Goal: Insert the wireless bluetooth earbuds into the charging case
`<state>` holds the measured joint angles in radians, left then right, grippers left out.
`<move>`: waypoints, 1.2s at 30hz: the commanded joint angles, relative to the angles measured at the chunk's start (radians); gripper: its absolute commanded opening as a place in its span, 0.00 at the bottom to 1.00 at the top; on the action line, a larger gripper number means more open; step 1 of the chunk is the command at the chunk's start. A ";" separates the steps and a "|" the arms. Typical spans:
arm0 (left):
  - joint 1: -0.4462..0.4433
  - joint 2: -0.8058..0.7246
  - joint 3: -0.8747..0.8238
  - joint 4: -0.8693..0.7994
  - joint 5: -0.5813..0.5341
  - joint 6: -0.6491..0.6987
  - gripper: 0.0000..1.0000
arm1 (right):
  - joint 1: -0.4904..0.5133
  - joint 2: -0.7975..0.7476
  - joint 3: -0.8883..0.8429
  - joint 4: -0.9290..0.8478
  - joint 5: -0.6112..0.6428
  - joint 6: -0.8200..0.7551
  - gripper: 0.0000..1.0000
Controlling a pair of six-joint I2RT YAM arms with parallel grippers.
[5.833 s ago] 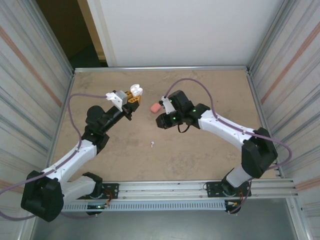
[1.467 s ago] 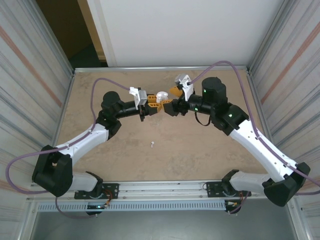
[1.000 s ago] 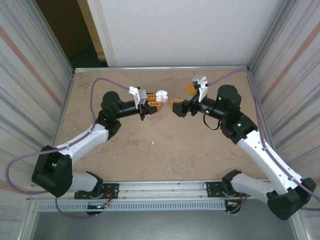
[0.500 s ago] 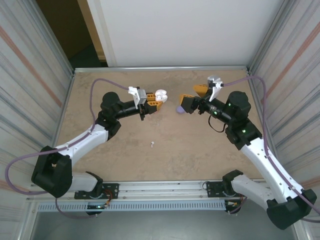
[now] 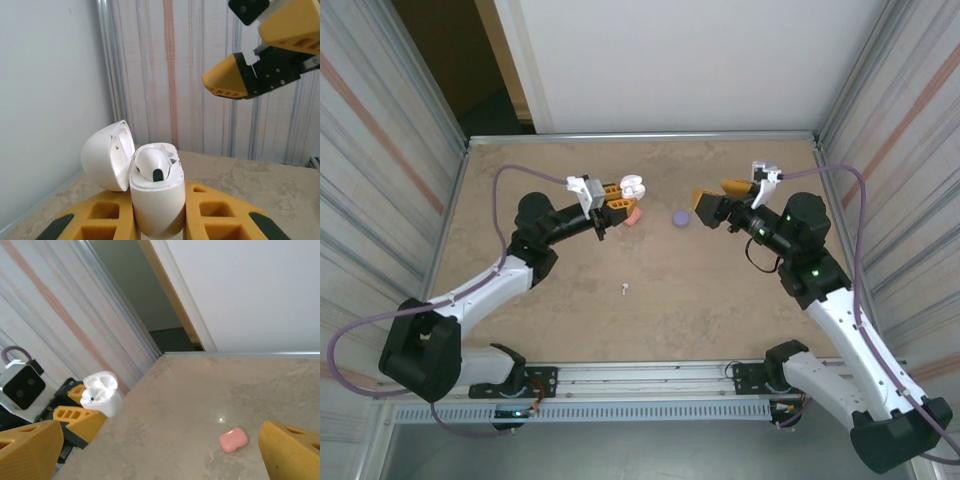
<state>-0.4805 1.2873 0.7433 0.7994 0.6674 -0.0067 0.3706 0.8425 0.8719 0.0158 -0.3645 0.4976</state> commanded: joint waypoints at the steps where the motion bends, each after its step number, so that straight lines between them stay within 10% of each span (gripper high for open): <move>1: 0.024 -0.027 -0.019 0.095 -0.038 -0.054 0.00 | -0.008 -0.030 -0.019 -0.049 0.034 0.009 0.99; 36: 0.126 -0.010 -0.089 0.224 -0.119 -0.210 0.00 | 0.163 0.317 -0.108 -0.183 -0.010 0.096 0.98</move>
<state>-0.3656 1.2907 0.6704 0.9749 0.5701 -0.1925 0.5156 1.1313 0.7742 -0.1886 -0.3580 0.5510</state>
